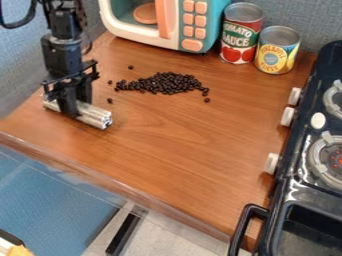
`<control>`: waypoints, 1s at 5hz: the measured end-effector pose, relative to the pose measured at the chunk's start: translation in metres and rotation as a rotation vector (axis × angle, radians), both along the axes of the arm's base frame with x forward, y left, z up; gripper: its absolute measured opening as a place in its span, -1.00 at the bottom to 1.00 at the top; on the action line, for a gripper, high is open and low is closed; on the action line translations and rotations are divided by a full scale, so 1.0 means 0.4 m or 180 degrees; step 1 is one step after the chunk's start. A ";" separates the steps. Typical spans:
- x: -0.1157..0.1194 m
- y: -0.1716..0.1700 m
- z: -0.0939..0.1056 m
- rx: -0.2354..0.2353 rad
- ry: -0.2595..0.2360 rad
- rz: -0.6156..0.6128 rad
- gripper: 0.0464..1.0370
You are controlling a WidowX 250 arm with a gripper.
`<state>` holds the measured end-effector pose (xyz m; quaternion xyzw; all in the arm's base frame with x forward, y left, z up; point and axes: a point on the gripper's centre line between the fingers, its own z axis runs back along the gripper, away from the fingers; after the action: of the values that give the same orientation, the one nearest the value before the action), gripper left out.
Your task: Sweep into pile
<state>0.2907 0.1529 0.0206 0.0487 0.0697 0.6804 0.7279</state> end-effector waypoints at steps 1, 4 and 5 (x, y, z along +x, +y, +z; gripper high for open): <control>0.008 -0.002 -0.001 -0.0017 -0.0031 0.0036 -0.34; 0.039 -0.040 -0.022 0.0150 -0.0190 -0.0083 -0.34; 0.044 -0.047 -0.020 0.0160 -0.0205 -0.0074 -0.34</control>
<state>0.3083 0.1339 0.0125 0.0459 0.0285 0.6746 0.7362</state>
